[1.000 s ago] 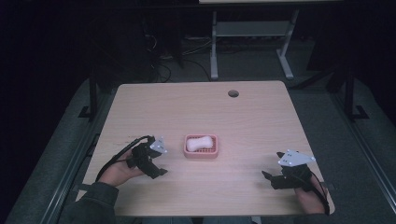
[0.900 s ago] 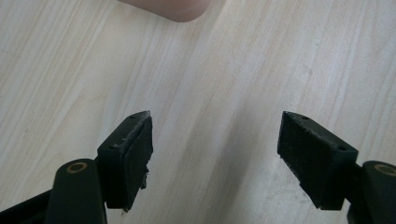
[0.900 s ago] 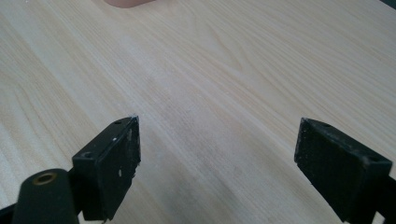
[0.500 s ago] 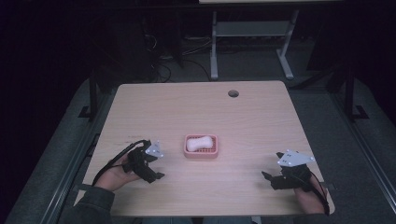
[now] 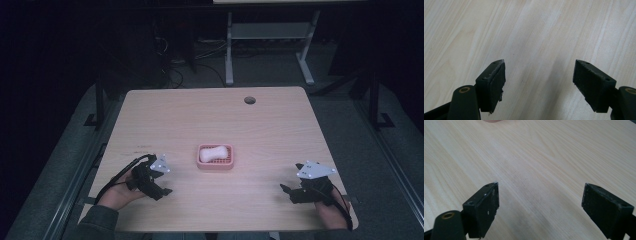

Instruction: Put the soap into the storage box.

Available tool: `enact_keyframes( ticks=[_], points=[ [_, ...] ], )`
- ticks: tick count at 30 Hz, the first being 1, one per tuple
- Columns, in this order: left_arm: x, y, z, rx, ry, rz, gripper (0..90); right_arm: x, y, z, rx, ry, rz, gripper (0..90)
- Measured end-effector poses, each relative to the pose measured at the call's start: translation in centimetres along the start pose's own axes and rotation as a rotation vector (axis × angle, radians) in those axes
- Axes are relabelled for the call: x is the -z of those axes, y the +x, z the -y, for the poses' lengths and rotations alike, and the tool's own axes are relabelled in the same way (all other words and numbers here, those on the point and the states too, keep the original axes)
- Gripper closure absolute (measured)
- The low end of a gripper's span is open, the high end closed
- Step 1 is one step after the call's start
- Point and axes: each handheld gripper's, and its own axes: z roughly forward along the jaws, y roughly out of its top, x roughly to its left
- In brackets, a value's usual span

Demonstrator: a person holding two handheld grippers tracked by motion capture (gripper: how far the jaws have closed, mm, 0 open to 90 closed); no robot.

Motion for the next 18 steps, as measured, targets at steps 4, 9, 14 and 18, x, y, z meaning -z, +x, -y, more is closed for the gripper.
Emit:
enact_keyframes(
  ticks=[4,9,14,18],
  points=[
    [-0.1,-0.2,0.3,0.012,0.001,-0.004,25.5,0.0,0.1,0.0,0.000,0.002,0.001,13.8],
    [-0.1,-0.4,1.0,0.022,-0.009,-0.006,25.5,0.1,0.1,0.0,0.000,0.000,0.002,13.8],
    [-0.2,-0.8,2.0,0.045,-0.007,-0.004,25.1,0.2,0.0,0.1,-0.001,-0.002,0.001,13.8],
    [-0.2,-1.1,2.7,0.051,-0.003,-0.002,25.0,0.3,0.0,0.1,0.000,-0.005,0.000,13.8]
  ],
)
